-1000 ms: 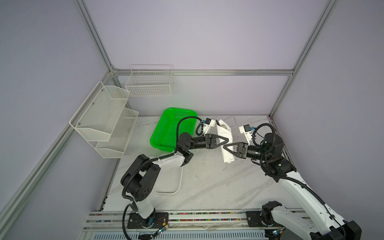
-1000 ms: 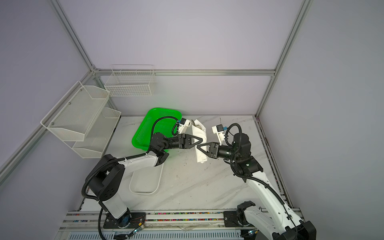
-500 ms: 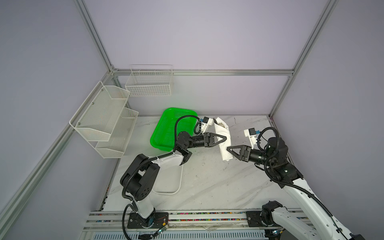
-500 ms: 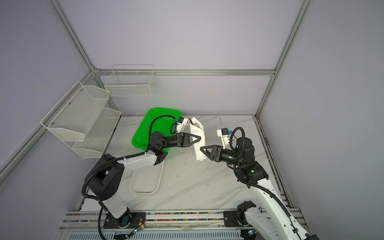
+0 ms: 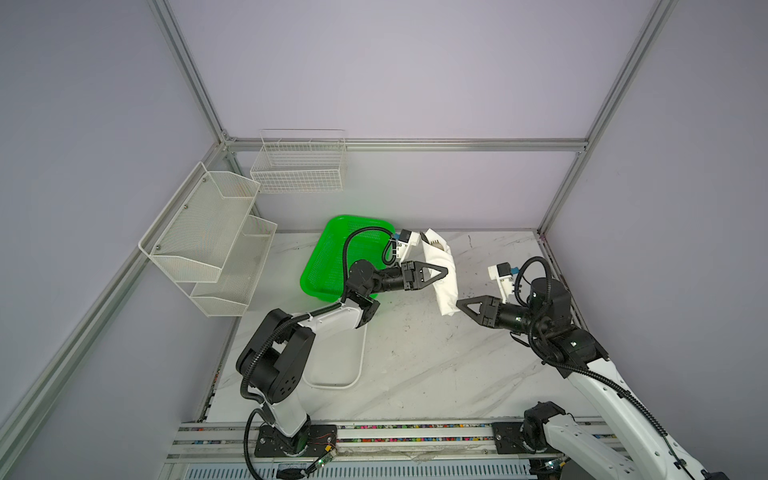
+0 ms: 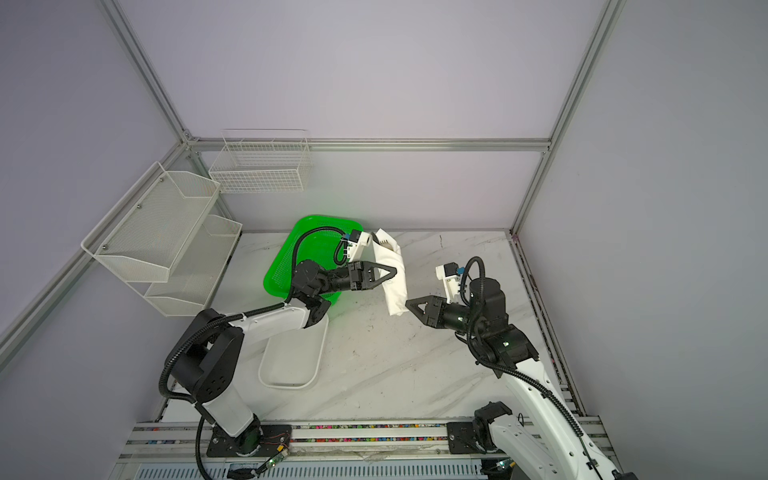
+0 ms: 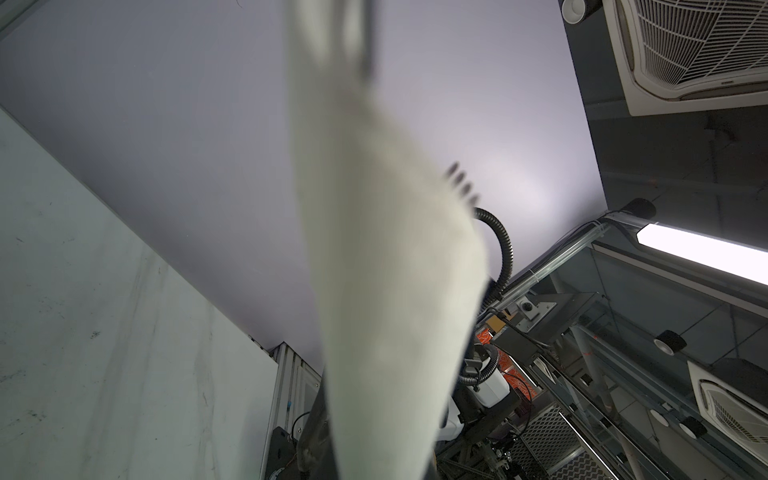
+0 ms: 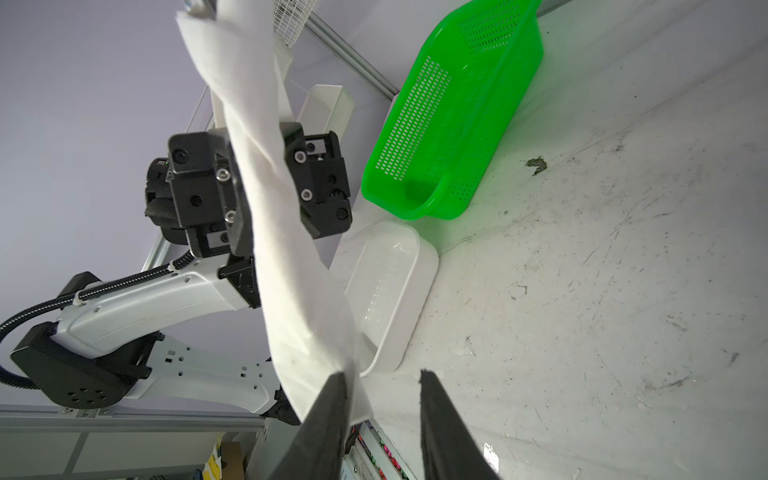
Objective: Place the utensils on the paper napkin and roll it up
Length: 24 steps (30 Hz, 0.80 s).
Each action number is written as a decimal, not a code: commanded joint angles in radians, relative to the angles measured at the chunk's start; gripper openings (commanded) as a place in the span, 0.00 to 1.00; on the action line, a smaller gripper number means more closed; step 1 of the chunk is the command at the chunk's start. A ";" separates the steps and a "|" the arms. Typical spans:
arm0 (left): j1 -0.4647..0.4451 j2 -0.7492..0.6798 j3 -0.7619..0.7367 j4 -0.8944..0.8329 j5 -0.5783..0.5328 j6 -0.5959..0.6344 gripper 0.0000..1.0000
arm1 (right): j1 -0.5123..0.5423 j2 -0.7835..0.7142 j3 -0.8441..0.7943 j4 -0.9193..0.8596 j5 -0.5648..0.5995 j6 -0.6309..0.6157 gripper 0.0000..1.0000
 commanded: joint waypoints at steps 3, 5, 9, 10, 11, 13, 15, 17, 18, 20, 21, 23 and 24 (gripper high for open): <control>0.004 -0.071 0.041 0.037 -0.014 0.034 0.08 | -0.003 -0.013 -0.019 -0.049 0.025 -0.024 0.32; 0.004 -0.074 0.041 0.034 -0.013 0.037 0.08 | -0.003 -0.020 -0.015 -0.064 0.045 -0.025 0.32; 0.004 -0.077 0.036 0.031 -0.012 0.038 0.08 | -0.003 -0.015 0.035 -0.139 0.134 -0.041 0.30; 0.005 -0.079 0.035 0.031 -0.013 0.039 0.08 | -0.003 -0.015 0.049 -0.148 0.145 -0.043 0.29; 0.005 -0.082 0.033 0.031 -0.014 0.040 0.08 | -0.003 -0.016 0.070 -0.152 0.152 -0.043 0.29; 0.004 -0.082 0.029 0.026 -0.015 0.043 0.08 | -0.003 -0.019 0.101 -0.150 0.162 -0.039 0.28; 0.004 -0.084 0.028 0.025 -0.016 0.045 0.08 | -0.003 -0.019 0.138 -0.149 0.172 -0.033 0.28; 0.005 -0.086 0.026 0.022 -0.015 0.046 0.08 | -0.003 -0.015 0.160 -0.131 0.150 -0.032 0.28; 0.004 -0.085 0.026 0.019 -0.018 0.048 0.08 | -0.003 -0.010 0.168 -0.120 0.132 -0.032 0.28; 0.004 -0.086 0.026 0.019 -0.023 0.049 0.08 | -0.003 0.003 0.166 -0.085 0.088 -0.019 0.29; 0.004 -0.085 0.029 0.019 -0.025 0.050 0.08 | -0.004 0.012 0.159 -0.065 0.049 -0.019 0.29; 0.004 -0.082 0.029 0.019 -0.028 0.050 0.08 | -0.003 0.026 0.129 -0.028 0.004 -0.008 0.29; 0.005 -0.082 0.030 0.019 -0.028 0.049 0.08 | -0.004 0.030 0.110 -0.011 -0.012 0.001 0.27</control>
